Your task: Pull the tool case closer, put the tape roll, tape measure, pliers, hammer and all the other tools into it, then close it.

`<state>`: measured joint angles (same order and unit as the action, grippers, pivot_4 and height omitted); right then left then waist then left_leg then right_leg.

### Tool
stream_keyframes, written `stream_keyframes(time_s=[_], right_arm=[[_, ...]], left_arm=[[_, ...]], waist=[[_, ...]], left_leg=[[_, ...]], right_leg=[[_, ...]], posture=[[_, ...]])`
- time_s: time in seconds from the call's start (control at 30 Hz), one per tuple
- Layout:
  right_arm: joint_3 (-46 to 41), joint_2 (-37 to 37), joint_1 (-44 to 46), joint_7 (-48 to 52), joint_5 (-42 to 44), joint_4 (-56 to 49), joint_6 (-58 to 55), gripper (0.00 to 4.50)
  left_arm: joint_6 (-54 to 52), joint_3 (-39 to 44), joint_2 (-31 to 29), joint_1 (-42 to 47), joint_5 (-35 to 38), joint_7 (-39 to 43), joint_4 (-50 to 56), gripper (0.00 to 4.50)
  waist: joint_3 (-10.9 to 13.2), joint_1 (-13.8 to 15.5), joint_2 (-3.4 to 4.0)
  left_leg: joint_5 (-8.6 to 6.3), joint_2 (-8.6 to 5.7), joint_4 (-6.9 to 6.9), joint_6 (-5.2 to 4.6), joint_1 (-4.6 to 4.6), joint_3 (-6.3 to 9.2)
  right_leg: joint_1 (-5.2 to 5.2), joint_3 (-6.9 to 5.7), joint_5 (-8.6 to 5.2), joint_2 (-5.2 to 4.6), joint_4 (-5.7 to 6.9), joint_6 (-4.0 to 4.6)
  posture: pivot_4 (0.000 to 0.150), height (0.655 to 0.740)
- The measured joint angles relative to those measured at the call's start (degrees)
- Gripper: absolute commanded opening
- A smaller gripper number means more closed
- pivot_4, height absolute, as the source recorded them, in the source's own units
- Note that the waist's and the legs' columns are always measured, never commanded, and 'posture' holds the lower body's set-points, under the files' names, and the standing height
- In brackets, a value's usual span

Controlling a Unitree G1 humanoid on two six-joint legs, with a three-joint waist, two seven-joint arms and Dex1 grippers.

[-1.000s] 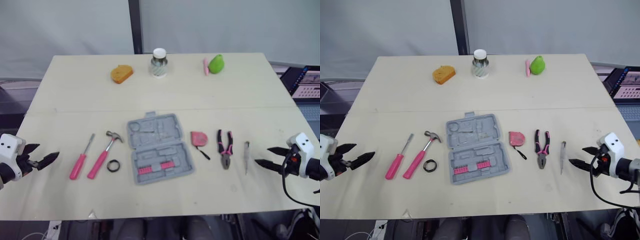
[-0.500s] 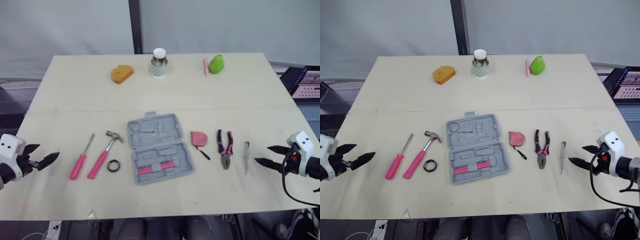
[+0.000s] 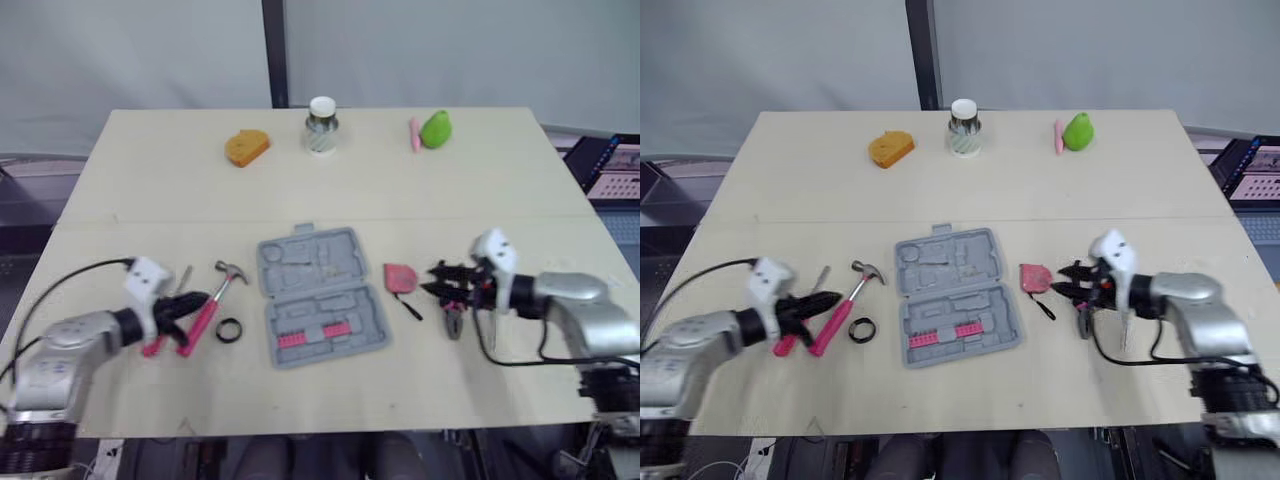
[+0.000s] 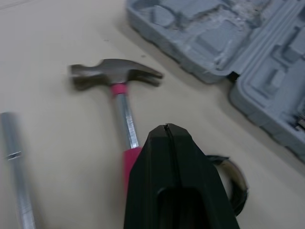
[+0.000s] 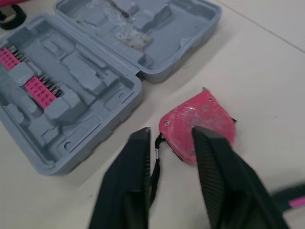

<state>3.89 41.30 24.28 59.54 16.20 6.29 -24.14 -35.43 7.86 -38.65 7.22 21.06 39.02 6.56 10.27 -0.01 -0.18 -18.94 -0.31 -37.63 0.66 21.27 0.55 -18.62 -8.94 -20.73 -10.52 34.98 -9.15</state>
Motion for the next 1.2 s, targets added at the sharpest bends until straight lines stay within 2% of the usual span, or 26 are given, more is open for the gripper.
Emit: stream_keyframes(time_s=[0.27,0.47,1.2], right_arm=[[6.59,-4.46,5.69,-2.42,-6.84,5.6,0.36,0.05],[7.63,-6.96,9.19,-4.38,-10.09,9.81,0.35,0.05],[10.75,-13.03,12.18,-6.42,-14.77,10.93,-2.46,0.05]], left_arm=[[-4.1,-4.35,4.01,3.62,-1.11,-3.26,-0.23,0.0],[-5.0,-6.06,6.43,4.96,-1.18,-3.3,-1.05,0.0],[-1.69,-10.15,10.83,10.32,-5.19,-3.08,-9.16,0.0]], waist=[[0.0,-0.12,0.0],[0.0,-0.05,0.0],[0.0,-0.26,0.0]], left_leg=[[0.0,-0.01,0.01,0.0,0.0,0.04],[0.0,-0.02,-0.04,0.0,0.03,0.1],[0.0,-0.04,-0.06,0.0,0.03,0.15]], right_leg=[[0.0,-0.02,0.0,0.0,0.02,0.0],[0.0,-0.03,0.0,0.01,0.03,0.0],[0.0,-0.02,0.0,0.02,0.08,0.0]], posture=[[0.15,0.74],[0.15,0.74],[0.15,0.74]])
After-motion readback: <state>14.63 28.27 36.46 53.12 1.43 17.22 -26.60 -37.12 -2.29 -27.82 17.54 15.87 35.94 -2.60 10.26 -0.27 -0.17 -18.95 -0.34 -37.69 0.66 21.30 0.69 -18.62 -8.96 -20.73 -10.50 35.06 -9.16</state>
